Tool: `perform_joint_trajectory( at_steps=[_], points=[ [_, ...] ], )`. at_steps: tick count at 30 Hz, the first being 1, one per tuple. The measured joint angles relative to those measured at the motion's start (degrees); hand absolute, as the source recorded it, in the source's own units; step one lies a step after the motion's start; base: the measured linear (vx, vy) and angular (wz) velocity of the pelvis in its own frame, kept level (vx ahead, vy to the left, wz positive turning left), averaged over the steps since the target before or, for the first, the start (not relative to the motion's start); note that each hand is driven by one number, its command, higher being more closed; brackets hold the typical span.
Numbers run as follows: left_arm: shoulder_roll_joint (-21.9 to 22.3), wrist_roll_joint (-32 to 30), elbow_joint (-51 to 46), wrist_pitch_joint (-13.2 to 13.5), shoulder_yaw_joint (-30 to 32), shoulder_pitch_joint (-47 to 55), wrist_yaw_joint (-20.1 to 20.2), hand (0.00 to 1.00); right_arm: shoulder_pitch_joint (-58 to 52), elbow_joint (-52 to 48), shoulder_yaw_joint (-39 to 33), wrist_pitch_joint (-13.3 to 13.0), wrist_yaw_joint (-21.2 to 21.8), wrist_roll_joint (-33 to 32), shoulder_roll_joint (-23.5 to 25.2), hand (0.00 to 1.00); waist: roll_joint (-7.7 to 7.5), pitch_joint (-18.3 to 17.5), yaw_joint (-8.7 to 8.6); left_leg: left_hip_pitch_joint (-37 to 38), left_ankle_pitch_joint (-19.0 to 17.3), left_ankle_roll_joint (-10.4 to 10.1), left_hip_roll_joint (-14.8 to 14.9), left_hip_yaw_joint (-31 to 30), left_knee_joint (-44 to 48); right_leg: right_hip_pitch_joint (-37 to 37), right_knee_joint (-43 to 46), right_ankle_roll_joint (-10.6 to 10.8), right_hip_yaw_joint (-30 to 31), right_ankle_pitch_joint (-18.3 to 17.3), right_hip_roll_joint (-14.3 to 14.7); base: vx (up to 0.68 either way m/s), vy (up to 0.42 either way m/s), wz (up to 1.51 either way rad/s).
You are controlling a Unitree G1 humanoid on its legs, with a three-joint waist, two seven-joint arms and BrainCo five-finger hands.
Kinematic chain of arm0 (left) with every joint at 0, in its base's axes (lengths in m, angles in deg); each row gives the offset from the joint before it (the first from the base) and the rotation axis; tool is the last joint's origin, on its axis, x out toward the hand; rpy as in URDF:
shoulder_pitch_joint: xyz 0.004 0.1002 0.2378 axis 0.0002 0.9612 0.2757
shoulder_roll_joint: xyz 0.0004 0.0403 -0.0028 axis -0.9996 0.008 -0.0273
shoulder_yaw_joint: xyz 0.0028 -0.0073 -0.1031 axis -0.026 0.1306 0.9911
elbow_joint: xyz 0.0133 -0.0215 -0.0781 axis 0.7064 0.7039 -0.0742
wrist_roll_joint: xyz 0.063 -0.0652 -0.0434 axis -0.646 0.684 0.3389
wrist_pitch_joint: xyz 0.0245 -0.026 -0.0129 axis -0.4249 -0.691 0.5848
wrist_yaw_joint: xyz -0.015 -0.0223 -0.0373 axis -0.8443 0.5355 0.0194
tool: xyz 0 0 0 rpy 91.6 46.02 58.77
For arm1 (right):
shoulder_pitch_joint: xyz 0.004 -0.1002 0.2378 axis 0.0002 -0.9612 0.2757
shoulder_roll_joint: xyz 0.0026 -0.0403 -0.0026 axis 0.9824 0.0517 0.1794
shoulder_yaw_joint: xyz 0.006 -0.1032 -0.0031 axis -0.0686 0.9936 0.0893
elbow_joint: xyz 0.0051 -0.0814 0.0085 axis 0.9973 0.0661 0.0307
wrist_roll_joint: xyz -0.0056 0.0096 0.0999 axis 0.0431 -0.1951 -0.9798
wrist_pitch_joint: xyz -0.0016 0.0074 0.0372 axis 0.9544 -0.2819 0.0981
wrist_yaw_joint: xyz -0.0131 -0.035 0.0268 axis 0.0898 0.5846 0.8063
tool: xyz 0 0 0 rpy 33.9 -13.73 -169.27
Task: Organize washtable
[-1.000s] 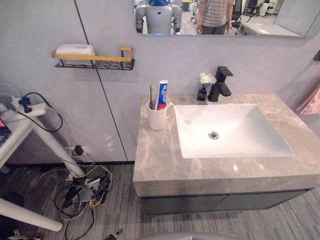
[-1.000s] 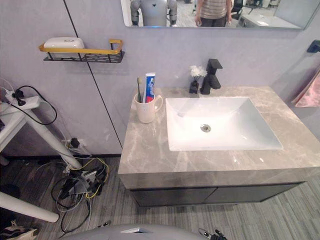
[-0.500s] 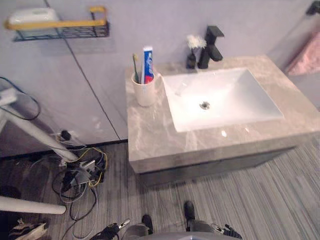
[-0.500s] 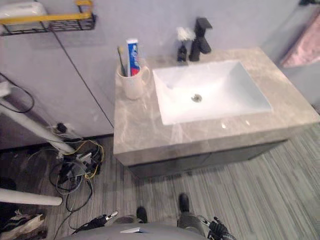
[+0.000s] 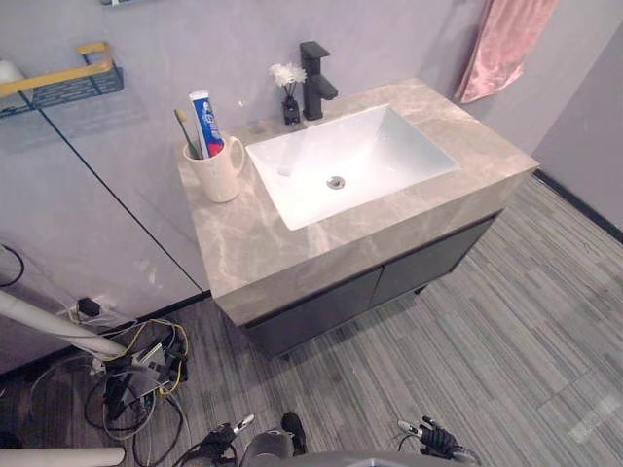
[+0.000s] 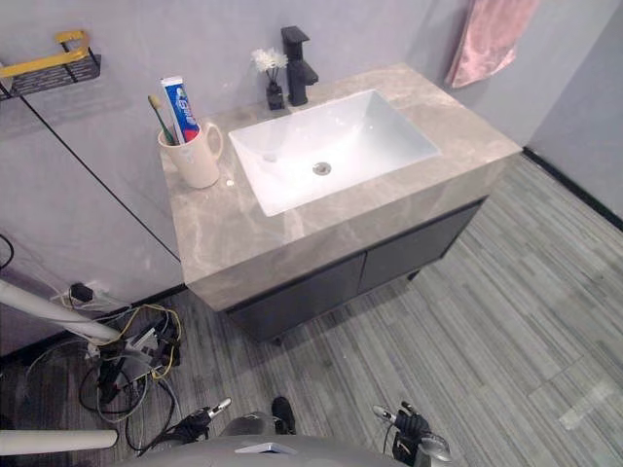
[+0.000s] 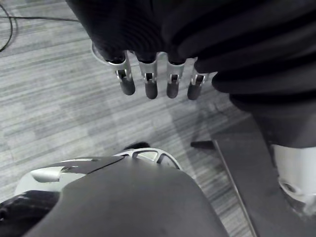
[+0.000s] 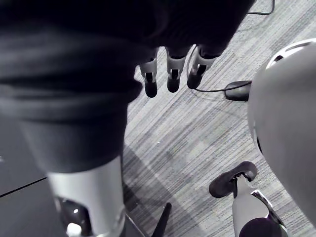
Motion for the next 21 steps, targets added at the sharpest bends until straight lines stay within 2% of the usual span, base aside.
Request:
perform_joint_trajectory(
  at_steps=[3,5,6,8,9,10,11,12,13,14,16,19,21],
  points=[
    [-0.17,0.00,0.01,-0.02,-1.11,-0.25,-0.10,0.00,-1.09,0.04,-0.57,-0.14,-0.25,-0.09,-0.02,0.00,0.68,0.61,-0.20,0.17,0.16,-0.17,2.57,-0.94,2.67,1.44,-0.16,-0.85,0.20,0.58,1.88,-0.11,-0.072,-0.06],
    [-0.19,0.00,0.00,0.02,-1.09,-0.28,-0.08,0.00,-1.44,0.19,-2.21,-0.29,-0.20,-0.13,0.01,0.00,1.18,2.24,-0.25,0.30,-0.26,-0.78,4.22,-1.69,5.57,1.88,0.92,-1.52,1.34,0.21,2.71,-0.14,-0.056,-0.31],
    [-0.43,-0.01,0.00,0.03,-0.93,-0.28,-0.08,0.00,-1.48,0.25,-3.27,-0.46,-0.18,-0.14,-0.07,0.00,1.23,3.81,-0.21,0.25,-0.26,-0.82,4.52,-5.98,7.94,1.93,2.28,-2.38,3.03,-0.33,3.03,-0.18,-0.140,-0.65],
    [0.23,0.09,0.06,0.04,-0.14,0.52,-0.08,0.00,-2.08,0.28,-3.59,-0.51,-0.11,-0.70,-0.50,0.00,1.28,5.18,-0.06,0.19,-0.84,-1.79,2.85,-16.78,9.14,1.38,3.78,-2.52,6.04,-0.42,3.35,-0.15,-0.027,-0.93],
    [1.48,1.26,0.08,0.10,1.03,2.13,-0.04,0.00,-2.55,0.21,-4.30,-0.52,-0.18,-1.81,-1.92,0.00,3.18,5.28,0.11,1.76,-5.18,-6.85,0.06,-27.48,6.74,-0.20,5.02,-2.33,9.86,-0.60,4.15,-0.08,0.116,-1.11],
    [1.75,1.61,0.21,-0.02,1.36,2.62,-0.09,0.00,-2.83,0.14,-4.56,-0.50,-0.15,-2.20,-2.05,0.00,3.61,5.28,0.09,2.12,-5.78,-7.17,-0.94,-29.14,6.62,-0.87,5.00,-2.23,11.61,-0.67,4.55,-0.04,0.136,-1.35],
    [2.54,1.67,0.31,0.00,1.78,3.44,-0.12,0.00,-3.74,-0.27,-5.53,-0.69,0.00,-2.32,-2.33,0.00,4.67,4.84,0.15,2.56,-6.59,-7.18,-1.80,-30.61,5.67,-1.43,4.77,-2.87,14.22,-0.74,5.33,-0.01,0.062,-0.96],
    [2.67,1.71,0.09,0.17,3.48,3.67,-0.11,0.00,-3.85,-0.64,-6.78,-0.64,0.05,-2.25,-2.27,0.00,4.11,5.38,0.13,2.42,-7.92,-7.72,-2.37,-31.42,6.99,-3.75,10.11,-3.92,14.03,-1.47,5.41,0.01,0.041,-0.86],
    [2.35,1.73,-0.11,0.29,4.71,3.82,-0.11,0.00,-4.22,-0.27,-7.13,-0.47,0.07,-2.25,-2.03,0.00,3.28,5.87,0.31,2.28,-9.24,-8.41,-3.45,-32.01,8.48,-3.98,10.53,-4.78,15.11,-2.82,5.28,-0.01,0.038,-0.78],
    [3.45,2.20,-0.04,0.27,7.99,3.97,-0.16,0.00,-5.05,0.01,-8.07,-0.37,0.04,-2.21,-1.90,0.00,3.68,6.09,0.51,1.28,-11.06,-7.81,-4.36,-36.08,12.62,-4.59,11.31,-4.76,17.72,-3.32,6.78,0.00,0.035,-0.77],
    [5.19,2.34,0.02,0.12,12.69,5.47,-0.19,0.00,-5.64,0.02,-9.97,-0.38,-0.02,-2.15,-1.58,0.00,4.25,5.22,1.54,0.86,-13.32,-6.04,-5.28,-38.36,15.19,-6.95,12.78,-5.10,23.33,-3.53,8.88,0.05,0.065,-1.26],
    [5.12,3.81,0.21,0.07,13.71,7.70,-0.25,0.00,-6.37,0.03,-10.13,-0.29,0.13,-1.98,-0.75,0.00,2.96,2.27,1.33,0.67,-13.85,-5.08,-5.42,-33.73,12.07,-11.00,11.87,-4.94,29.77,-3.41,9.02,0.14,0.035,-1.01],
    [4.64,3.80,0.24,0.04,12.67,7.59,-0.24,0.00,-6.62,0.04,-10.07,0.00,0.20,-1.98,-0.73,0.00,2.89,1.51,1.31,0.92,-14.30,-4.27,-6.14,-32.71,11.19,-11.45,10.52,-4.41,31.62,-3.07,8.41,0.18,0.065,-0.54]
  ],
)
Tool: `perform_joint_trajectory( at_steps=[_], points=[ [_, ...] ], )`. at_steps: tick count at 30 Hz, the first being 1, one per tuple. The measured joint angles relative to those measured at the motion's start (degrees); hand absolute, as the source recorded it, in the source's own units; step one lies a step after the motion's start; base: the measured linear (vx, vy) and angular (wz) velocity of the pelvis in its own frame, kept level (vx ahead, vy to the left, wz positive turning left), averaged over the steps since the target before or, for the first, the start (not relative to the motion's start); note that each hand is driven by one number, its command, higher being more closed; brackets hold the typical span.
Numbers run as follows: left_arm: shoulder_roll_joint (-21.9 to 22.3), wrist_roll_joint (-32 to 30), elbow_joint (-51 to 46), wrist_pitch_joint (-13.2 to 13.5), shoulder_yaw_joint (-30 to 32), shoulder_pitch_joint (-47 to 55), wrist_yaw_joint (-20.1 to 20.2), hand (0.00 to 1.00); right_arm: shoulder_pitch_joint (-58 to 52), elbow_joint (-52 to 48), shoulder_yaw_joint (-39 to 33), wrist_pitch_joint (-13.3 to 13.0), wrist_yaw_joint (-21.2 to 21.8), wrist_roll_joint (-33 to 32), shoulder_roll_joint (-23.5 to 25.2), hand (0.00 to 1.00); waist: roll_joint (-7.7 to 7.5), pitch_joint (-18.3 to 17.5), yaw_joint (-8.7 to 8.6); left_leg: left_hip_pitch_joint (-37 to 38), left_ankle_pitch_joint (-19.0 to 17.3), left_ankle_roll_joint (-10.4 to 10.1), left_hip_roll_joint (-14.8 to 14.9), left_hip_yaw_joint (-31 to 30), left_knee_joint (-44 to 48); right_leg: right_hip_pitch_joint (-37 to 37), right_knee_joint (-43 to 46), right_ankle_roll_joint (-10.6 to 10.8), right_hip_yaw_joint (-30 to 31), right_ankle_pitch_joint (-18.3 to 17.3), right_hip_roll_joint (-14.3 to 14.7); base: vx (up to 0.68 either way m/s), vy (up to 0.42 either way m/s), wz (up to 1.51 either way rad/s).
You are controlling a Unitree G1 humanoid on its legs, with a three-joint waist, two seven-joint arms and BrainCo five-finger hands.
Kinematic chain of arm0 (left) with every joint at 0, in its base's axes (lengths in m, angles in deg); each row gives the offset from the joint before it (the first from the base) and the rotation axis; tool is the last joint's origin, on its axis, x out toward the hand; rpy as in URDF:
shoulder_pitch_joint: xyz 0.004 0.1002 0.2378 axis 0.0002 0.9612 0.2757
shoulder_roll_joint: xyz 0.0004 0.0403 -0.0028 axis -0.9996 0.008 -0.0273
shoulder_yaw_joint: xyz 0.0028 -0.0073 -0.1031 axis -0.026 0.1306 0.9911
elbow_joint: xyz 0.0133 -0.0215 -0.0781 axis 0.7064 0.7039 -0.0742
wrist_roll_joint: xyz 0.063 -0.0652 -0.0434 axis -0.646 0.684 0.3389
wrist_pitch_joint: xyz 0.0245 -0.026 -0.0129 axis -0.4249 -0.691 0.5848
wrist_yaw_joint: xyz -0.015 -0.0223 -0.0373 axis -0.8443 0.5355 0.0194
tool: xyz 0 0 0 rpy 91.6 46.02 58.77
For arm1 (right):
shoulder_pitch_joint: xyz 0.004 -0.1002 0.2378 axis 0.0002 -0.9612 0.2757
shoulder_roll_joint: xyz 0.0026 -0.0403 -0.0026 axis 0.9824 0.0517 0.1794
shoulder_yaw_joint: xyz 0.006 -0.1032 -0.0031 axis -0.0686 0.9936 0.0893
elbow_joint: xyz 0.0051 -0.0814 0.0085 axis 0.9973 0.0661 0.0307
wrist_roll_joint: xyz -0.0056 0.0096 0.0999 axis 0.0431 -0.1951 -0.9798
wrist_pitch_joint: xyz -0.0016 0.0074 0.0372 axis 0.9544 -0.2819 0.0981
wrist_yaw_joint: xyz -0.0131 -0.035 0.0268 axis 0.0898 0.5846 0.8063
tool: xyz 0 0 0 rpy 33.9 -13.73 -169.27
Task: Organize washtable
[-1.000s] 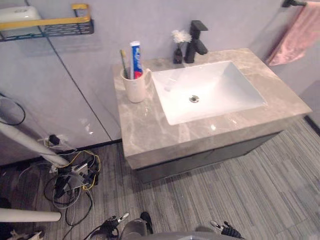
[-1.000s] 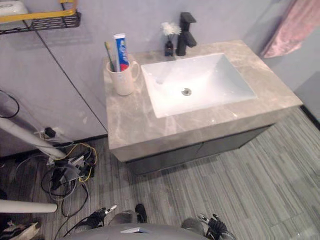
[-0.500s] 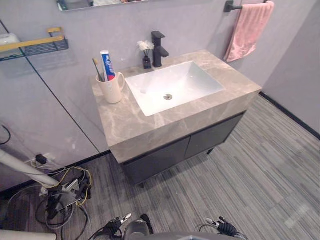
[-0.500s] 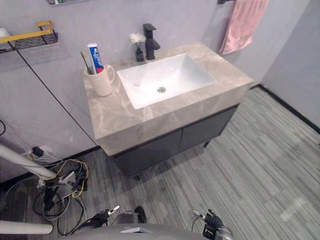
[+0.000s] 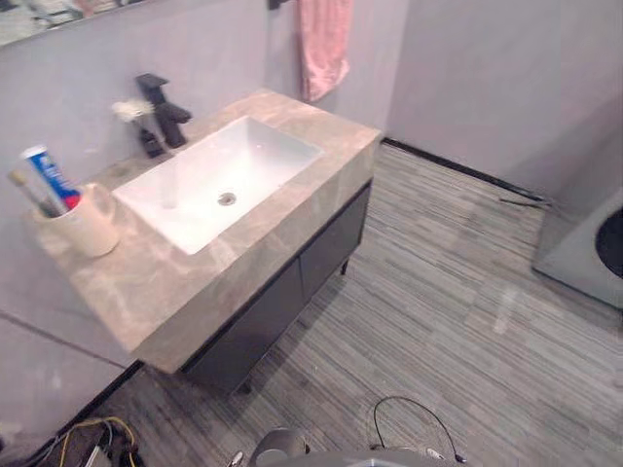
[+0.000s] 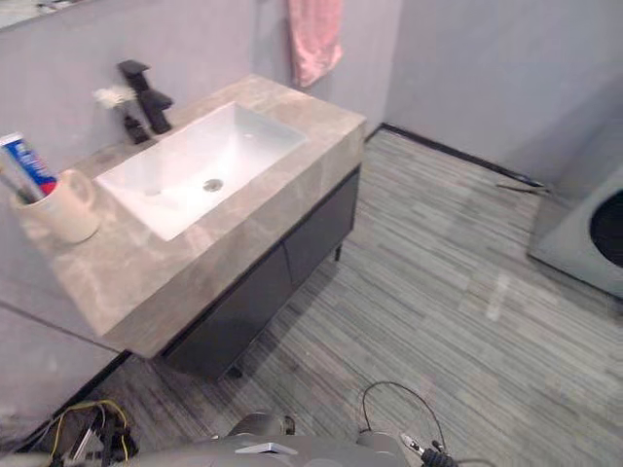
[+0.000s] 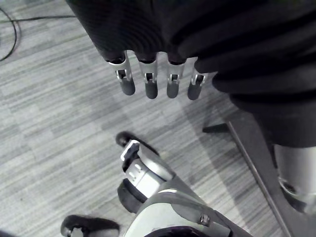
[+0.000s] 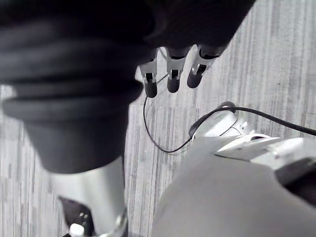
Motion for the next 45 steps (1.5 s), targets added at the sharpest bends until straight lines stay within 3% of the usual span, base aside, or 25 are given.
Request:
perform_joint_trajectory(
  at_steps=[5,8,10,11,12,13,15,17,19,21,22,24,26,27,29,31,32,34,37,39,40,42,43,44,45],
  points=[
    [-2.07,0.06,-0.18,0.23,-8.53,-2.42,-0.53,0.00,0.95,-0.22,1.03,-0.10,0.19,0.22,-0.61,0.00,-0.49,-1.82,-0.17,2.84,0.14,3.51,-1.85,8.10,-5.81,-3.14,1.35,2.66,4.49,1.30,-2.26,0.28,0.086,-0.66],
    [-3.07,0.03,-0.03,0.35,-13.42,-4.89,-0.52,0.00,0.99,-1.17,0.85,-0.56,0.90,0.19,-0.52,0.00,0.75,-0.66,-2.69,8.16,0.79,3.82,-1.12,13.69,-7.18,-7.87,13.33,3.25,2.48,3.23,0.02,0.29,0.079,-1.00],
    [-4.45,-0.02,-0.15,1.48,-13.91,-7.31,-0.31,0.00,1.63,-1.60,0.41,-0.31,0.78,0.17,0.34,0.00,-1.41,2.69,-4.02,3.32,-1.77,4.69,-1.95,15.36,4.74,-8.55,19.00,3.13,-0.43,6.89,-3.06,-0.09,0.120,-1.02],
    [-4.75,0.01,-0.25,2.13,-13.83,-7.39,-0.36,0.00,2.22,-1.27,0.03,-0.14,0.64,0.18,0.72,0.00,-1.60,2.86,-4.54,4.71,-0.81,5.87,-2.80,14.67,-4.60,-9.54,19.43,3.11,-1.69,6.34,-4.27,-0.50,-0.101,-1.19],
    [-4.73,-0.08,-0.05,2.08,-13.73,-8.08,-0.44,0.00,3.24,-1.20,-0.58,-0.36,0.46,0.02,0.31,0.00,-1.60,3.87,-5.01,8.16,6.71,4.81,-1.16,19.46,-13.07,-10.22,21.17,1.87,-6.61,4.50,-5.18,-0.60,-0.252,-1.81],
    [-4.43,-0.06,0.26,1.33,-13.49,-7.70,-0.56,0.00,4.39,-1.10,-0.04,-0.49,0.64,0.31,0.12,0.00,-1.61,4.63,-4.57,10.63,6.64,4.76,-0.27,24.21,-14.87,-11.40,20.52,0.24,-11.61,3.29,-5.71,-0.51,-0.288,-1.93],
    [-4.02,-0.03,0.52,1.29,-11.84,-7.52,-0.52,0.00,5.13,-0.84,-1.29,-0.44,0.53,0.35,0.38,0.00,-0.55,5.45,-4.76,12.29,6.27,4.14,1.51,28.49,-15.97,-11.96,16.96,-0.11,-20.31,3.09,-5.21,-0.13,-0.146,-1.64],
    [-3.90,-0.02,1.30,1.29,-9.13,-7.12,-0.42,0.00,5.24,0.63,-1.74,-0.25,0.17,0.38,0.85,0.00,-1.71,5.03,-4.84,13.35,5.80,3.34,3.27,32.88,-16.17,-11.64,6.81,-0.01,-31.75,5.64,-3.74,0.15,-0.068,-1.60],
    [-3.84,-0.04,2.06,1.25,-6.72,-7.09,-0.26,0.00,4.84,1.35,-3.22,0.02,-0.05,0.42,1.59,0.00,-2.59,5.28,-5.19,15.14,5.15,2.27,3.09,33.69,-16.49,-10.20,-1.19,-1.52,-36.62,9.16,-2.56,0.19,-0.184,-1.09],
    [-3.41,-0.05,2.06,1.11,-3.13,-6.14,0.21,0.00,3.34,2.32,-6.60,0.06,-0.06,0.39,3.03,0.00,-3.47,5.02,-6.14,18.06,3.80,0.06,2.16,33.88,-16.46,-8.05,-4.09,-3.91,-36.14,12.38,-1.89,0.23,-0.245,-0.56],
    [-2.68,-0.05,1.96,1.11,-0.71,-5.44,0.34,0.00,2.03,2.33,-8.21,0.14,0.04,0.31,3.48,0.00,-3.72,4.42,-6.44,19.76,2.43,-1.58,2.26,33.51,-15.78,-7.08,-3.39,-7.16,-35.54,12.61,-1.61,0.25,-0.297,-0.29],
    [-1.49,-0.03,1.83,1.14,2.12,-4.68,0.66,0.00,0.66,2.20,-9.52,0.06,0.07,0.29,3.43,0.00,-2.66,3.34,-6.55,18.80,1.14,-3.52,4.65,32.36,-10.87,-6.73,-2.45,-6.98,-34.64,9.74,0.07,0.22,-0.349,-0.34],
    [-0.79,0.44,1.79,0.50,6.26,-4.48,0.87,0.00,0.43,2.04,-10.78,0.00,0.13,-0.22,3.39,0.00,-1.76,2.54,-6.39,13.28,-0.66,-3.77,10.33,29.06,5.98,-4.54,-4.05,-7.60,-33.08,7.97,3.81,0.23,-0.412,-0.57],
    [-0.02,0.70,1.50,0.45,7.91,-3.90,1.07,0.00,0.21,1.59,-10.36,-0.02,0.15,-0.24,3.37,0.00,-0.97,2.39,-6.26,10.51,0.11,-2.75,13.12,27.00,14.06,-2.63,-5.21,-8.11,-32.07,7.79,5.93,0.25,-0.349,-0.75],
    [1.75,2.08,0.81,0.18,10.39,-1.70,1.27,0.00,0.09,-0.61,-8.09,-0.18,0.01,-0.34,2.89,0.00,0.33,2.03,-5.44,3.80,2.08,2.64,16.28,19.23,31.65,0.67,-6.19,-11.84,-27.14,7.20,11.12,0.13,-0.313,-1.19],
    [2.17,3.06,0.05,0.03,10.90,-0.41,1.18,0.00,0.31,-2.58,-4.92,-0.55,-0.01,-0.38,3.14,0.00,0.03,2.12,-4.29,0.60,1.78,2.28,14.66,13.28,38.72,2.65,-5.89,-14.09,-21.83,6.12,13.56,0.00,-0.270,-1.70],
    [2.11,4.24,-0.60,0.12,10.74,0.51,0.92,0.00,0.96,-2.92,-2.98,-0.70,-0.04,-0.41,3.33,0.00,-0.79,1.79,-2.98,-2.15,1.74,2.21,11.10,9.16,41.41,3.67,-5.45,-14.72,-16.95,5.73,14.62,-0.09,-0.245,-2.36],
    [1.65,4.98,-1.57,0.34,7.97,1.19,0.55,0.00,3.04,-2.30,-0.27,-0.66,-0.03,-0.39,3.04,0.00,-1.94,2.15,-1.31,-6.66,-0.40,0.79,3.66,3.69,40.01,6.78,-5.60,-14.00,-8.13,6.43,15.01,-0.16,-0.116,-2.26],
    [1.95,5.01,-1.98,0.68,6.00,1.10,0.38,0.00,5.32,-1.80,2.43,-0.57,0.02,-0.35,3.17,0.00,-1.52,2.97,-0.74,-12.08,-2.22,1.02,-0.04,0.98,26.24,10.67,-6.16,-13.24,1.75,5.50,14.93,-0.19,0.067,-1.87],
    [2.71,4.96,-2.09,0.78,5.95,0.88,0.26,0.00,5.33,-1.71,2.60,-0.57,-0.03,-0.33,2.66,0.00,-0.31,3.49,-0.37,-13.66,0.40,-2.32,-2.03,-5.24,9.39,12.65,-5.93,-13.47,6.98,3.53,14.40,-0.24,0.167,-1.26],
    [3.07,4.92,-2.29,0.76,5.59,1.02,0.18,0.00,5.06,-1.58,3.67,-0.59,0.02,-0.28,1.71,0.00,0.65,3.53,0.03,-13.32,4.33,-3.58,-1.02,-7.25,-1.43,14.35,-5.88,-13.52,9.99,1.83,14.31,-0.10,0.229,-1.21],
    [3.25,4.80,-2.17,0.71,4.66,1.73,0.16,0.00,3.98,-0.10,3.34,-0.52,0.02,-0.42,1.21,0.00,0.86,2.91,0.15,-13.22,10.76,-4.77,0.06,-5.59,-6.31,16.06,-3.33,-13.60,13.51,-2.76,13.33,0.22,0.193,-0.99],
    [3.03,4.57,-1.49,0.74,4.79,2.52,0.16,0.00,3.20,0.26,2.81,-0.54,0.08,-0.25,1.47,0.00,0.12,1.34,-0.17,-13.28,14.02,-3.06,-1.01,-2.29,-4.76,16.71,-0.79,-12.92,14.50,-5.77,11.37,0.60,0.117,-0.64],
    [2.25,4.56,-0.41,0.81,4.88,1.90,0.08,0.00,2.77,0.62,1.00,-0.52,0.28,-0.15,1.91,0.00,-1.04,0.37,-0.41,-13.28,14.54,-0.67,-1.89,0.75,-2.71,16.17,2.29,-11.84,14.20,-6.80,9.85,0.65,0.101,-0.55],
    [1.71,4.53,-0.10,0.79,5.01,1.59,0.08,0.00,2.74,0.69,-0.05,-0.46,0.53,-0.12,2.38,0.00,-1.81,0.20,-0.42,-12.61,13.32,-0.01,-2.42,1.83,-2.25,15.42,4.77,-11.03,13.69,-6.79,9.26,0.62,0.054,-0.61]
  ],
)
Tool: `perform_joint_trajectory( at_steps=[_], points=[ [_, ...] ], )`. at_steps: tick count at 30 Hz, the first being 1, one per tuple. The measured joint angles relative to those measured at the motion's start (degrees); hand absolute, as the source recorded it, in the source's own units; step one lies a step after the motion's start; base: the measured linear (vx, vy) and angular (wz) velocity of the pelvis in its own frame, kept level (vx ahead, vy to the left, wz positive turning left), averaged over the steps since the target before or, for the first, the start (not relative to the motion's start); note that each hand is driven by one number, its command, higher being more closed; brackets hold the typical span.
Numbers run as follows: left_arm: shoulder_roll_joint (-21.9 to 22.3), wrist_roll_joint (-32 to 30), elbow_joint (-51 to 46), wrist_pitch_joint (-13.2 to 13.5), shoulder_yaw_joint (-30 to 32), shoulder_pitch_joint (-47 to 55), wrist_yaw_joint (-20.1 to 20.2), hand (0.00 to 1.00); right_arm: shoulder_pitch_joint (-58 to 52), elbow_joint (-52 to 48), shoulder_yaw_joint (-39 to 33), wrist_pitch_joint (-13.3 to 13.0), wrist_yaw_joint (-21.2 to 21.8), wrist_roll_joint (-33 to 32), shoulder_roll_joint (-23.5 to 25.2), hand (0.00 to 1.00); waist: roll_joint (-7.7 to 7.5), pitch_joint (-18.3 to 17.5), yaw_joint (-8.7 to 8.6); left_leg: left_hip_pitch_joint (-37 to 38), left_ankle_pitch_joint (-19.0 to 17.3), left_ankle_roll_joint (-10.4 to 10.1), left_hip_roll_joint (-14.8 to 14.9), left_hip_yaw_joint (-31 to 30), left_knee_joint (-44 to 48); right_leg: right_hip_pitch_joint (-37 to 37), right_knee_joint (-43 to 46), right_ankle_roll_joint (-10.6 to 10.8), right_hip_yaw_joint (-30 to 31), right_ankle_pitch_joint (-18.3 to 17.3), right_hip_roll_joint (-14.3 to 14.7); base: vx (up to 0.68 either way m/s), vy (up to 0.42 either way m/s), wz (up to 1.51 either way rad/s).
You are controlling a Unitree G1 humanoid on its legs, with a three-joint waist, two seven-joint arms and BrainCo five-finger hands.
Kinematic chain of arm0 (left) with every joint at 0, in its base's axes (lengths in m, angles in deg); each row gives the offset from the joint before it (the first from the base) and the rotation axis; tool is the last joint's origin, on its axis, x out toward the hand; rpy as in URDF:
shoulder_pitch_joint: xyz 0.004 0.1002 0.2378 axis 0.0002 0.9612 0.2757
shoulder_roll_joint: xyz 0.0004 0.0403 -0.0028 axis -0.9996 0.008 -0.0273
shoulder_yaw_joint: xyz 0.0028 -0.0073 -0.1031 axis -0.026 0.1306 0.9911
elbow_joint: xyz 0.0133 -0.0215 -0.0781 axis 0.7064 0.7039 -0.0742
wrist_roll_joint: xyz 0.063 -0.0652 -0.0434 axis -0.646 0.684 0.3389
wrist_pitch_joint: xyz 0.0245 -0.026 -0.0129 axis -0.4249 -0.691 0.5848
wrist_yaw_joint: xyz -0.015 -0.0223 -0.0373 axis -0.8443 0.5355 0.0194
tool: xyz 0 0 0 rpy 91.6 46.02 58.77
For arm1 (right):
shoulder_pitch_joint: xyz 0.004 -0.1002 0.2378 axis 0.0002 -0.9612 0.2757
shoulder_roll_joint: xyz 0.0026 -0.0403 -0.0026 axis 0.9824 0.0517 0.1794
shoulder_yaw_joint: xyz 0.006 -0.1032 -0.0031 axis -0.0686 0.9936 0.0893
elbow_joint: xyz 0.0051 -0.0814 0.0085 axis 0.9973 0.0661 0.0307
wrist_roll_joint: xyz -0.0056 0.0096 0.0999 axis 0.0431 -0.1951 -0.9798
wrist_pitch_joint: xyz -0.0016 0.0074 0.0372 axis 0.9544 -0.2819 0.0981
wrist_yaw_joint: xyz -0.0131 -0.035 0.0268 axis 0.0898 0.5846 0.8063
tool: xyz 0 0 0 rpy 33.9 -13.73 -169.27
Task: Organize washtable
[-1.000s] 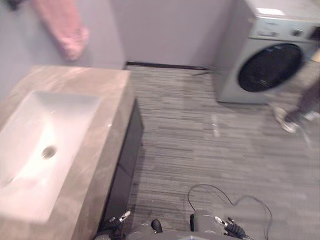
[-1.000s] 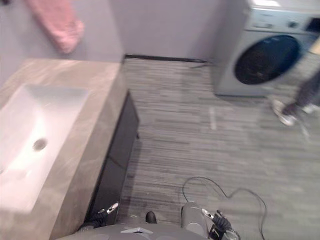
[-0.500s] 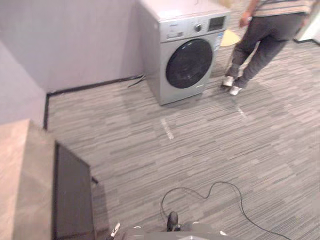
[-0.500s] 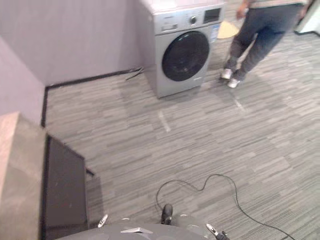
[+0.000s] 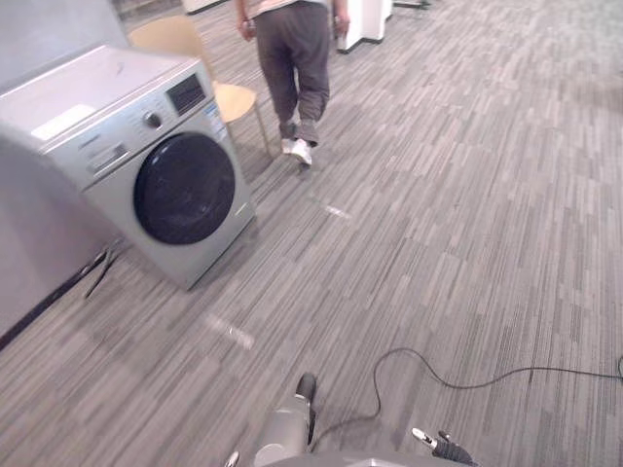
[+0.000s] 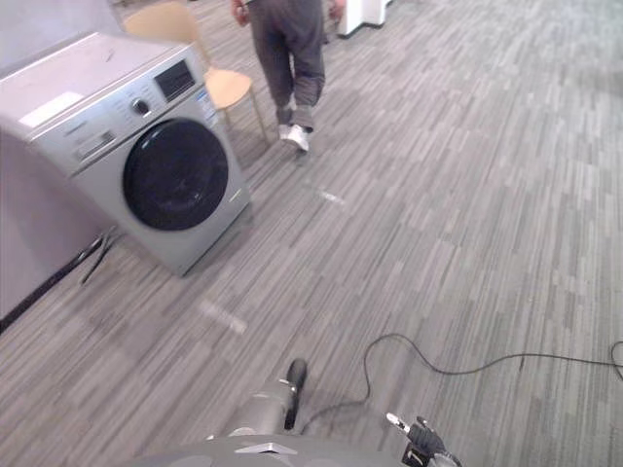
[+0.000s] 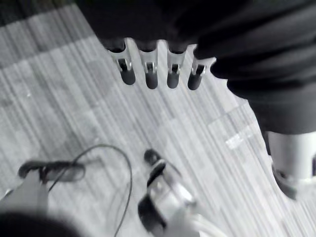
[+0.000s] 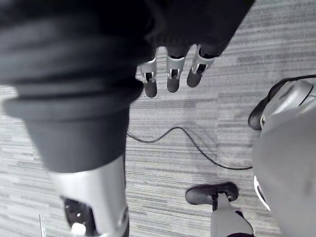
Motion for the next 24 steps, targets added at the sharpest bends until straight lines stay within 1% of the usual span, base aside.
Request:
perform_joint_trajectory(
  at_steps=[1,2,3,4,5,6,7,8,9,10,11,12,13,14,15,16,17,18,19,20,21,22,23,24],
  points=[
    [-0.71,0.00,0.04,-0.05,0.58,-0.35,0.00,0.00,0.03,0.47,-2.43,0.08,0.57,0.06,0.91,0.00,-1.61,0.17,-0.13,1.97,-1.98,1.05,-0.85,2.60,0.03,-2.36,7.94,4.01,-1.50,-0.11,-0.71,0.54,0.003,-0.73],
    [-1.36,0.00,0.04,-0.08,0.37,-0.82,0.00,0.00,0.28,1.13,-4.43,0.14,0.88,0.07,1.01,0.00,-2.51,0.89,-0.45,5.00,-4.43,2.14,-1.40,4.48,0.06,-5.62,18.64,12.04,-3.58,2.47,-0.14,0.50,-0.011,-0.79],
    [-1.83,0.05,0.04,-0.16,-0.25,-0.97,-0.02,0.00,0.31,1.17,-4.88,0.14,0.92,0.29,0.66,0.00,-2.45,1.56,-1.41,7.93,-6.20,2.93,-1.49,5.04,-0.03,-8.46,27.01,20.59,-6.24,7.44,0.23,0.37,-0.002,-0.55],
    [-2.50,0.13,0.07,-0.19,-1.82,-2.14,-0.04,0.00,0.11,1.16,-4.88,0.16,0.90,0.58,0.38,0.00,-2.26,2.65,-2.66,11.35,-7.66,3.55,-1.42,5.27,-0.06,-10.66,34.31,25.44,-9.85,10.27,-0.65,0.25,0.008,-0.35],
    [-3.04,0.14,0.02,-0.19,-3.95,-3.09,-0.07,0.00,-0.34,0.96,-4.31,0.14,0.90,0.68,0.26,0.00,-2.15,3.39,-3.09,15.06,-8.86,4.05,-1.12,6.16,-0.93,-13.75,40.92,23.84,-14.51,9.76,-2.76,0.16,0.012,-0.52],
    [-3.42,0.09,-0.04,-0.12,-5.95,-4.76,-0.14,0.00,-0.71,0.50,-3.37,0.12,0.92,0.80,-0.37,0.00,-1.53,3.84,-3.08,19.74,-9.88,4.71,-0.26,8.05,-4.12,-18.36,45.08,18.77,-20.97,7.17,-7.06,0.03,0.002,-0.71],
    [-3.42,0.04,-0.19,-0.04,-6.52,-5.50,-0.15,0.00,-0.75,0.19,-2.97,0.10,0.91,1.06,-0.70,0.00,-0.94,3.85,-3.02,21.73,-10.40,4.53,0.52,9.16,-5.97,-21.07,45.30,16.10,-24.00,5.67,-9.05,-0.17,0.012,-1.15],
    [-3.64,0.05,-0.40,0.02,-7.53,-7.62,-0.24,0.00,-0.40,-0.35,-1.79,-0.11,0.84,1.08,-1.19,0.00,-0.16,4.28,-2.85,26.14,-11.60,5.03,1.87,11.49,-9.37,-25.56,42.52,12.44,-28.68,3.47,-11.15,-0.40,0.036,-1.34],
    [-4.03,0.08,-0.46,0.12,-7.51,-8.69,-0.57,0.00,-0.15,-0.47,-1.37,-0.21,0.75,1.00,-1.26,0.00,-0.09,4.44,-3.19,29.95,-12.64,4.48,3.18,13.46,-12.03,-29.03,35.56,11.93,-31.65,2.79,-11.15,-0.51,0.046,-1.25],
    [-4.17,0.11,-0.45,0.32,-7.48,-9.47,-0.67,0.00,-0.22,-0.50,-1.37,-0.21,0.71,0.96,-1.15,0.00,-0.14,4.48,-3.87,31.13,-13.40,4.21,3.71,14.17,-12.79,-30.23,31.04,11.98,-33.15,2.95,-11.03,-0.18,-0.009,-0.76],
    [-4.26,0.20,-0.34,0.83,-7.54,-11.03,-0.71,0.00,-0.43,-0.53,-1.25,-0.21,0.67,0.94,-0.93,0.00,-0.41,4.60,-5.52,33.31,-15.07,3.83,4.21,14.42,-13.73,-31.52,19.76,12.41,-35.90,4.49,-11.05,0.24,-0.100,-0.18],
    [-4.27,0.06,-0.12,1.19,-7.60,-12.54,-0.69,0.00,-1.77,-0.44,-1.26,-0.08,0.58,0.87,-0.74,0.00,-0.92,4.50,-6.68,35.10,-16.61,3.29,3.95,14.42,-14.74,-31.56,6.51,12.47,-37.55,9.18,-11.22,0.57,-0.200,0.06],
    [-3.76,0.06,-0.13,1.52,-7.61,-13.21,-0.52,0.00,-2.90,-0.11,-1.35,0.02,0.56,0.88,-0.56,0.00,-1.00,4.38,-7.61,36.28,-17.85,3.05,3.73,14.13,-15.47,-31.98,1.19,10.68,-38.22,15.40,-11.16,0.63,-0.263,0.27],
    [-2.59,-0.02,0.08,1.72,-7.59,-13.40,-0.44,0.00,-4.25,-0.07,-1.48,0.21,0.45,0.87,-0.62,0.00,0.64,3.55,-8.49,37.08,-18.10,2.22,5.06,13.75,-16.06,-32.44,2.63,7.88,-38.49,18.54,-9.79,0.61,-0.226,0.28],
    [-1.68,-0.33,0.22,1.68,-7.19,-12.90,-0.32,0.00,-5.18,-0.13,-2.15,0.29,0.39,0.86,-0.83,0.00,1.49,2.24,-8.92,37.40,-18.05,1.21,5.67,13.02,-14.96,-32.82,3.09,6.35,-38.54,18.21,-8.57,0.66,-0.342,0.04],
    [-0.53,-1.50,0.40,1.42,-4.74,-13.08,0.27,0.00,-5.86,-0.13,-4.89,0.57,0.37,0.84,-0.36,0.00,2.15,2.54,-8.76,34.68,-17.74,0.99,7.47,11.40,-6.70,-31.87,4.55,4.26,-38.67,16.62,-8.01,0.63,-0.426,-0.18],
    [0.32,-3.23,0.58,0.71,-2.44,-12.59,0.27,0.00,-5.74,-0.39,-7.62,0.56,0.49,0.65,0.08,0.00,2.68,2.83,-8.66,31.02,-15.28,0.39,8.39,8.31,4.84,-29.33,4.69,3.23,-39.12,14.77,-6.74,0.53,-0.480,-0.31],
    [0.64,-3.86,0.49,0.51,-1.27,-12.08,0.31,0.00,-5.79,-0.50,-8.63,0.56,0.53,0.47,0.20,0.00,2.70,2.84,-8.62,29.15,-12.14,0.80,8.33,6.58,11.39,-27.65,4.74,2.64,-39.13,13.67,-6.24,0.43,-0.444,-0.36],
    [1.12,-4.46,0.35,0.45,-0.05,-10.93,0.33,0.00,-5.86,-0.96,-8.97,0.49,0.66,0.51,0.46,0.00,2.81,2.81,-8.45,25.33,-1.62,0.20,7.95,3.85,23.33,-22.87,3.15,1.32,-38.67,11.73,-4.91,0.33,-0.373,-0.62],
    [1.07,-3.71,0.01,0.43,-0.48,-9.78,0.57,0.00,-5.51,-1.03,-8.70,0.47,0.69,0.52,0.23,0.00,2.73,3.22,-7.11,22.16,3.67,-1.29,7.51,2.53,33.98,-17.13,0.31,0.67,-36.36,10.25,-2.93,0.28,-0.326,-0.75],
    [0.85,-3.25,-0.50,0.63,-0.84,-9.34,0.74,0.00,-5.16,-0.94,-8.70,0.51,0.64,0.52,0.12,0.00,2.65,3.41,-6.47,20.12,2.68,-0.31,7.29,2.28,39.09,-14.51,-1.32,0.37,-34.75,9.64,-2.00,0.17,-0.220,-0.90],
    [0.12,-2.48,-1.00,1.07,-1.37,-9.25,1.07,0.00,-4.18,-0.89,-8.55,0.52,0.64,0.56,0.11,0.00,2.44,3.45,-5.06,16.39,0.12,0.35,6.33,2.29,45.10,-10.56,-3.54,0.33,-32.18,8.55,-1.21,0.03,-0.121,-0.91],
    [-1.21,-2.22,-1.23,1.16,-2.50,-9.05,1.40,0.00,-2.53,-0.76,-7.47,0.53,0.66,0.77,-0.08,0.00,1.84,3.73,-4.04,11.50,-2.98,2.15,5.19,2.88,48.00,-6.41,-5.85,0.12,-29.71,7.74,-1.09,-0.09,-0.097,-1.11],
    [-2.47,-2.27,-1.18,1.20,-3.53,-8.16,1.56,0.00,-0.63,-0.78,-6.05,0.44,0.66,1.56,-0.16,0.00,1.17,4.05,-3.07,6.13,-5.89,3.61,4.50,4.13,46.53,-2.73,-8.06,0.18,-26.87,7.04,-1.47,-0.22,-0.030,-1.15]
  ],
)
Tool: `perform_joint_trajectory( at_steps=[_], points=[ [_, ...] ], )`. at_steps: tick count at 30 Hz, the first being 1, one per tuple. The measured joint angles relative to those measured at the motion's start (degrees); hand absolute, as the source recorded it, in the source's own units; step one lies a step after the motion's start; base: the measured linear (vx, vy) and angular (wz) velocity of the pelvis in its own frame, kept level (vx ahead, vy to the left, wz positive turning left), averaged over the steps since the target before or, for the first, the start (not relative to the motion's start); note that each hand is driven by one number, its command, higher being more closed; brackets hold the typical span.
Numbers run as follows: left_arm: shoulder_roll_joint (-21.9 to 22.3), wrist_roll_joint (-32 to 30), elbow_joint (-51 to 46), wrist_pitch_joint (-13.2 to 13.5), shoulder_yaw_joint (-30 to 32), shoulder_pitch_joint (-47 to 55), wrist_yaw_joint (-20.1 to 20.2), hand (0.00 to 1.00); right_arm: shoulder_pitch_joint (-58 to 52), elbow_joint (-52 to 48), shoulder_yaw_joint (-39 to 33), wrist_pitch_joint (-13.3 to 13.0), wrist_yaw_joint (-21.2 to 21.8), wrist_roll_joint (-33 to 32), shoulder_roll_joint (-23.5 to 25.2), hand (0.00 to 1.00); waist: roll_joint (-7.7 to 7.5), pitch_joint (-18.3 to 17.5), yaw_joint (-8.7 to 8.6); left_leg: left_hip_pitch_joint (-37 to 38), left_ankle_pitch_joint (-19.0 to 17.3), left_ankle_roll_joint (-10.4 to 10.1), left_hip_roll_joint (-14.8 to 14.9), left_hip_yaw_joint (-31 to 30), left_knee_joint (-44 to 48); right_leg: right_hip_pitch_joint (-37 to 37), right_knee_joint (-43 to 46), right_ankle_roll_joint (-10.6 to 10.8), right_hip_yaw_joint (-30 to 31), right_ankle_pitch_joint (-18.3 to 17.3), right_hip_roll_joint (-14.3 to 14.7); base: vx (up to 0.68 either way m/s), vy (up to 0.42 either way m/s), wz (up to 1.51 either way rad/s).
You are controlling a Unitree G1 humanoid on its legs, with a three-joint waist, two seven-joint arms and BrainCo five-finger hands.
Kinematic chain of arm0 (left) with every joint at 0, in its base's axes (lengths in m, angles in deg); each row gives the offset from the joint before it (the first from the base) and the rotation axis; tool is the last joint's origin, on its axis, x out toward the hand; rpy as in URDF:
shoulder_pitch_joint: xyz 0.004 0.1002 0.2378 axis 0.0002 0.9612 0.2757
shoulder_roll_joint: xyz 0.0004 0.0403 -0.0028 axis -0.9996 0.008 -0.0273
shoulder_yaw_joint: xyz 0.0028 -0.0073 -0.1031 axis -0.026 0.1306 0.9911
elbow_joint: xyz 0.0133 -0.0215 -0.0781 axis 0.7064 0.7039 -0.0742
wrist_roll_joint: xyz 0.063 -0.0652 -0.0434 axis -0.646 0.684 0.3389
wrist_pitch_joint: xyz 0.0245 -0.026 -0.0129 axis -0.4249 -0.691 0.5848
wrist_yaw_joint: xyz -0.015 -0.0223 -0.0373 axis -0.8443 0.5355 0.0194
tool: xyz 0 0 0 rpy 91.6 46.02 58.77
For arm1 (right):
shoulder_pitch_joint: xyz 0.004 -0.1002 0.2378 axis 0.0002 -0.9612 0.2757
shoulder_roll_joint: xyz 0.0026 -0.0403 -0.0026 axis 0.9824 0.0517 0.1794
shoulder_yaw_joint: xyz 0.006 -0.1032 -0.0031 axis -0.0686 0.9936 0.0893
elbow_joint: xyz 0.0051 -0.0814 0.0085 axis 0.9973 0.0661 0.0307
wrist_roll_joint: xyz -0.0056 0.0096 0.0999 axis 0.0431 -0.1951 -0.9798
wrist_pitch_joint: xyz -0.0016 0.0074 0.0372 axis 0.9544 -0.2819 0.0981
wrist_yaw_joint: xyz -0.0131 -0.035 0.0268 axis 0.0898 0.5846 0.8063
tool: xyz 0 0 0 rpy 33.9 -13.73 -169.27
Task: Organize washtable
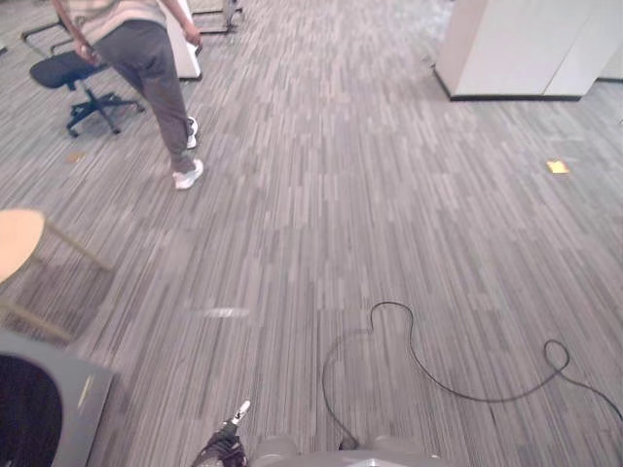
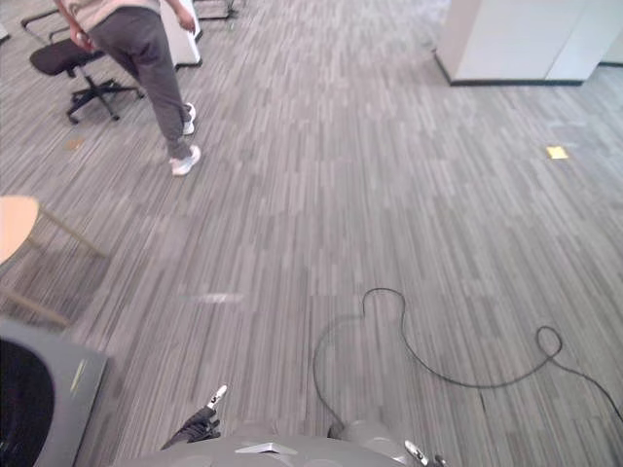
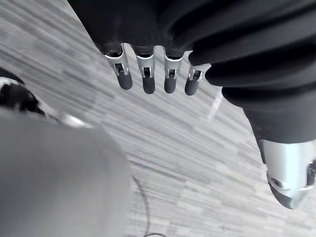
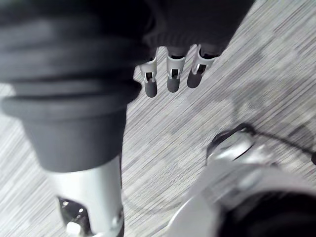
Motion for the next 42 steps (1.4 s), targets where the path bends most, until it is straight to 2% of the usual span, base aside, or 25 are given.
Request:
perform_joint_trajectory(
  at_steps=[2,5,8,9,10,12,15,18,20,22,23,24,25,26,27,30,32,34,35,36,37,38,40,41,42],
  points=[
    [-0.77,0.04,0.66,-0.24,-1.93,3.65,-0.10,0.00,3.03,0.03,2.80,-0.03,-0.05,0.59,-0.39,0.00,-0.82,0.44,1.99,-7.03,-2.63,-1.47,-1.67,0.46,-19.45,5.92,-3.21,1.52,4.72,-3.17,-2.70,-0.39,0.030,-1.15],
    [0.22,0.10,1.69,-0.35,-2.90,7.50,-0.30,0.00,3.54,-0.01,5.37,-0.41,-0.07,0.53,-1.06,0.00,0.40,-0.58,2.77,-7.67,2.69,-5.24,-1.11,-2.18,-51.71,11.65,-6.35,1.96,7.79,-6.64,-4.38,-0.20,0.084,-0.61],
    [0.78,0.03,4.12,-1.31,-2.63,10.64,-0.56,0.00,0.85,0.36,7.35,-0.45,0.02,0.52,-1.48,0.00,0.57,-2.40,3.98,-9.74,9.64,-3.41,-1.68,2.48,-45.82,13.67,2.52,2.36,9.44,-11.11,-7.69,0.48,0.097,-0.49],
    [1.31,0.07,5.33,-1.33,-1.61,11.03,-0.64,0.00,-0.42,0.75,6.86,-0.45,0.08,0.55,-1.31,0.00,-1.52,-3.71,3.67,-7.85,9.65,-2.31,-4.30,3.82,-45.11,8.26,17.74,6.22,10.19,-9.64,-9.21,0.95,0.139,-0.17],
    [0.04,0.22,5.70,-1.38,-1.41,11.26,-0.18,0.00,-1.40,1.19,6.31,-0.46,0.12,0.57,-1.08,0.00,-3.22,-3.61,3.03,-3.52,7.78,0.52,-7.86,4.82,-45.69,4.01,32.26,12.77,11.66,-0.99,-10.50,0.91,0.089,0.15],
    [-2.46,0.18,5.37,-1.59,-2.84,9.39,-0.44,0.00,-3.18,3.20,3.90,-0.29,0.57,0.58,-0.37,0.00,-5.04,-3.07,0.16,4.55,3.78,2.62,-12.75,2.42,-47.87,-2.47,51.02,16.53,10.42,10.93,-10.88,0.91,-0.021,0.74],
    [-2.67,-0.05,2.99,-1.51,-6.96,4.96,-0.43,0.00,-5.26,2.83,-0.20,-0.10,1.15,0.64,-0.03,0.00,-2.31,-1.66,-1.98,17.70,0.10,4.75,-11.97,-2.56,-53.61,-14.80,56.62,9.31,0.67,1.37,-10.07,0.54,-0.040,0.53],
    [-2.34,0.68,2.35,-1.22,-10.23,-0.10,-0.99,0.00,-7.46,2.85,-1.05,0.06,1.11,0.65,0.32,0.00,-0.55,-1.16,-3.51,25.33,-4.19,6.30,-9.38,-6.10,-56.00,-22.14,37.94,10.18,-3.69,-2.31,-8.20,-0.06,-0.004,0.62],
    [-2.33,0.66,0.60,-0.01,-12.71,-3.58,-1.22,0.00,-9.19,2.88,-1.70,0.22,1.01,0.65,2.30,0.00,-2.58,-1.51,-5.66,30.19,-8.39,6.62,-9.50,-10.62,-57.75,-25.44,6.14,16.18,-5.49,6.31,-10.09,0.55,-0.238,0.86],
    [-0.89,0.58,0.55,0.66,-13.24,-4.11,-1.22,0.00,-10.07,3.22,-1.75,1.38,0.76,0.69,2.29,0.00,-1.25,-2.93,-7.69,32.78,-10.77,6.64,-7.41,-14.10,-59.55,-28.12,7.84,12.76,-6.84,15.22,-9.35,0.80,-0.457,0.79],
    [1.36,0.38,0.44,0.57,-11.40,-3.73,-1.24,0.00,-10.31,2.19,-2.16,1.26,0.36,0.67,1.95,0.00,1.14,-4.49,-8.10,30.84,-11.52,4.97,-5.41,-14.37,-52.94,-28.28,9.56,7.03,-8.86,12.67,-7.21,0.85,-0.449,0.48],
    [2.24,0.38,0.30,0.53,-9.41,-3.78,-1.31,0.00,-9.65,1.95,-2.87,1.21,0.26,0.72,2.02,0.00,1.38,-4.10,-7.59,28.26,-10.52,3.24,-5.55,-13.78,-45.88,-27.45,10.39,6.28,-8.59,11.60,-6.70,0.72,-0.352,0.03],
    [3.83,0.36,0.07,0.38,-6.02,-3.52,-1.32,0.00,-9.60,1.52,-3.86,1.26,-0.09,0.57,1.18,0.00,2.03,-3.50,-6.87,23.71,-4.83,-3.71,-5.77,-12.80,-31.78,-23.92,10.01,4.99,-8.96,10.17,-5.00,0.47,-0.305,-0.30],
    [4.28,0.44,-0.45,0.46,-3.50,-2.20,-1.44,0.00,-9.39,-0.25,-3.69,1.24,-0.07,0.59,0.98,0.00,2.79,-3.03,-5.97,18.56,7.39,-8.77,-5.68,-11.92,-18.08,-18.59,7.91,3.46,-8.54,8.16,-2.83,0.42,-0.271,-0.35],
    [3.87,0.47,-0.59,0.42,-3.52,-2.07,-1.51,0.00,-8.91,-0.55,-3.56,1.18,-0.09,0.60,0.81,0.00,2.52,-2.67,-5.41,16.47,11.30,-8.78,-5.34,-10.43,-12.30,-15.59,6.66,3.26,-7.66,6.53,-1.96,0.30,-0.184,-0.49],
    [0.99,1.14,-2.10,0.83,-4.10,-0.80,-0.70,0.00,-4.26,0.01,-1.34,1.13,-0.92,1.02,-0.24,0.00,0.55,-0.42,-2.10,4.93,3.80,-0.40,-2.87,-1.36,2.47,-0.41,0.95,1.32,-2.04,2.94,0.20,0.08,-0.063,-0.59],
    [-1.14,0.36,-2.37,1.05,-4.12,-0.49,-0.37,0.00,-1.92,-0.01,0.63,0.91,-1.29,0.59,-0.30,0.00,-1.22,0.08,-0.71,-0.13,-0.14,0.74,-2.72,1.82,-3.88,4.67,-1.31,0.47,0.87,2.33,-1.10,0.02,-0.012,-0.74],
    [-2.38,-0.27,-0.76,0.85,-4.64,2.67,-0.35,0.00,2.43,-0.13,5.68,-0.02,-1.21,0.49,-0.80,0.00,-2.05,-0.58,1.51,-5.00,-0.03,-2.49,-2.85,3.39,-30.64,9.73,-4.75,2.35,5.21,-2.64,-4.26,-0.13,-0.011,-1.25],
    [-2.02,-0.27,-0.14,0.44,-4.70,3.73,-0.40,0.00,2.98,-0.32,6.69,-0.30,-1.12,0.49,-0.97,0.00,-1.31,-0.98,2.00,-4.80,1.36,-4.03,-2.34,2.77,-40.57,11.30,-6.10,2.70,5.83,-3.79,-4.63,-0.29,0.120,-0.95],
    [-0.41,-0.27,1.58,-0.03,-5.04,5.21,-0.46,0.00,2.81,-0.85,7.83,-0.68,-1.13,0.46,-1.78,0.00,2.42,-1.35,2.23,-5.08,3.99,-4.59,-0.16,1.18,-52.78,14.39,-7.40,2.58,7.45,-4.45,-3.46,0.07,0.156,-0.66],
    [0.46,-0.27,3.34,-0.52,-5.10,7.60,-0.71,0.00,1.84,-0.37,8.67,-0.46,-1.15,0.47,-1.58,0.00,2.63,-2.20,2.47,-5.27,9.75,-3.17,-1.27,1.73,-48.84,16.11,-4.60,1.06,8.58,-6.19,-4.06,0.29,0.181,-0.49],
    [0.83,-0.26,3.84,-0.79,-4.84,8.71,-0.84,0.00,1.24,0.02,8.78,-0.48,-1.04,0.47,-1.54,0.00,2.32,-3.51,2.71,-4.92,10.65,-1.77,-2.65,2.42,-48.14,14.88,-0.53,1.52,8.46,-6.97,-5.55,0.84,0.104,-0.26],
    [-0.33,-0.16,4.48,-1.02,-3.96,10.61,-0.87,0.00,-0.67,0.86,7.52,-0.49,-0.56,0.50,-1.32,0.00,-1.96,-5.07,2.26,-1.44,7.36,2.90,-7.96,4.84,-48.07,5.23,25.40,10.52,9.69,-4.87,-8.63,0.75,0.071,0.20],
    [-1.06,-0.04,4.61,-1.38,-4.11,9.94,-1.38,0.00,-1.61,1.77,6.17,-0.49,-0.51,0.53,-1.09,0.00,-3.75,-4.19,1.26,2.15,5.05,4.47,-11.28,3.82,-48.17,2.00,37.50,17.15,10.95,4.96,-8.98,0.55,-0.009,0.65],
    [-1.57,-0.06,4.44,-1.37,-4.35,9.40,-1.44,0.00,-2.13,2.41,5.85,-0.42,-0.47,0.51,-1.01,0.00,-4.31,-3.81,0.71,4.19,4.24,5.72,-12.34,3.11,-48.30,0.78,42.55,18.36,10.66,9.47,-9.20,0.73,-0.077,0.81]
  ],
)
